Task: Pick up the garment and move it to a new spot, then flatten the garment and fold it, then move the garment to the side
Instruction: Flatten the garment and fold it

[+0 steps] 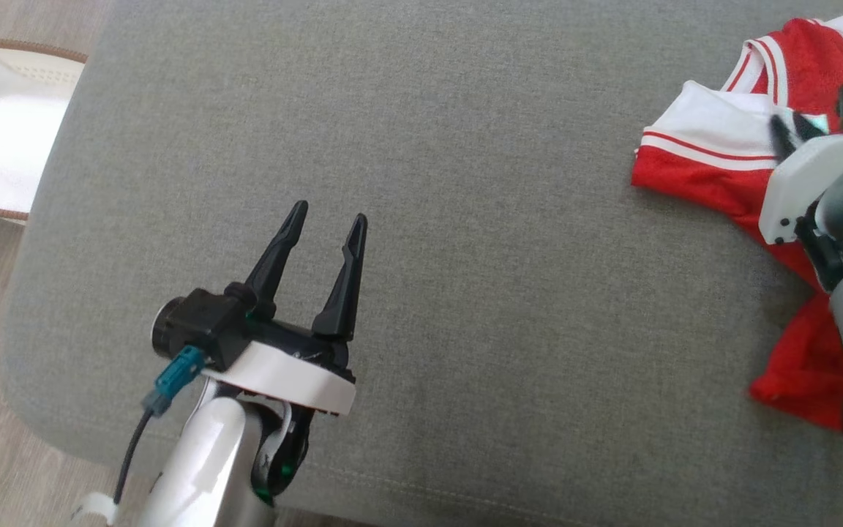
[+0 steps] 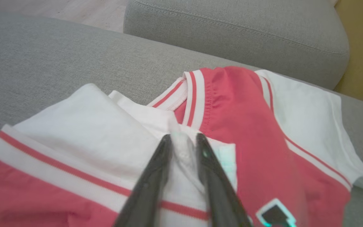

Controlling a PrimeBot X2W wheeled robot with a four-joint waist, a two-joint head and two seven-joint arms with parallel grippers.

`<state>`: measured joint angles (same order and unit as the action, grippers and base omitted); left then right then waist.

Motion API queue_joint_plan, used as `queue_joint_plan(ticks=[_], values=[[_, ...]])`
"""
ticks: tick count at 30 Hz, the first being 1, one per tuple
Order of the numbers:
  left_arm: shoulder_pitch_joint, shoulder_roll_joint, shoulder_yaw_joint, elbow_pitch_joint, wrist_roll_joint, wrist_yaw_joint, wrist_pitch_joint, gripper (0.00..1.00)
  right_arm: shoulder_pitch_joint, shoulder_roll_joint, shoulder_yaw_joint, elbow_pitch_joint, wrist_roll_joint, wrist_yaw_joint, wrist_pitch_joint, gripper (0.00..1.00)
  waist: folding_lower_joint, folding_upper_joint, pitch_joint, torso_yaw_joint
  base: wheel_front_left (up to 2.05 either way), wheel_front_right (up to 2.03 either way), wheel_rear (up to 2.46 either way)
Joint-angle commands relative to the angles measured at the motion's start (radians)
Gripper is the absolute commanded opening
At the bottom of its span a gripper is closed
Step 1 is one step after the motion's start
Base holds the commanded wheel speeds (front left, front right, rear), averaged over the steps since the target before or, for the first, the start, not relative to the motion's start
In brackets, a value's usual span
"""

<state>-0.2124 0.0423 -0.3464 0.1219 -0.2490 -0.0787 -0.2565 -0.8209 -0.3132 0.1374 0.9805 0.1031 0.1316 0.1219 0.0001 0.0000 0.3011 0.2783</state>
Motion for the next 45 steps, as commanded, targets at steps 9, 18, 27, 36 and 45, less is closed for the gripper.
queue_joint_plan(ticks=[9,18,27,36,45], values=[[-0.033,0.008,0.045,-0.028,0.01,0.007,-0.005,1.0,-0.081,0.035,0.115,-0.014,0.132,-0.001,-0.098,0.0,-0.0001,0.0,-0.029,-0.04,0.0,0.0,0.0],[-0.021,0.008,0.053,-0.025,0.007,0.007,-0.005,1.0,-0.094,0.065,0.221,-0.125,0.26,-0.001,-0.189,0.0,-0.0001,0.0,-0.071,-0.063,0.0,0.0,0.0],[0.009,0.008,0.078,-0.023,0.015,0.005,-0.005,1.0,-0.004,0.147,0.413,-0.288,0.305,-0.001,-0.22,0.0,-0.0001,0.0,-0.13,-0.065,0.0,0.0,0.0],[0.053,0.008,0.111,-0.022,0.019,0.003,-0.005,1.0,0.163,0.254,0.691,-0.373,0.324,-0.001,-0.225,0.0,-0.0001,0.0,-0.172,-0.091,0.0,0.0,0.0],[0.065,0.008,0.137,-0.024,0.035,-0.002,-0.005,1.0,0.237,0.263,0.828,-0.389,0.382,-0.001,-0.23,1.0,-0.0001,0.0,-0.198,-0.153,0.0,0.0,0.0]])
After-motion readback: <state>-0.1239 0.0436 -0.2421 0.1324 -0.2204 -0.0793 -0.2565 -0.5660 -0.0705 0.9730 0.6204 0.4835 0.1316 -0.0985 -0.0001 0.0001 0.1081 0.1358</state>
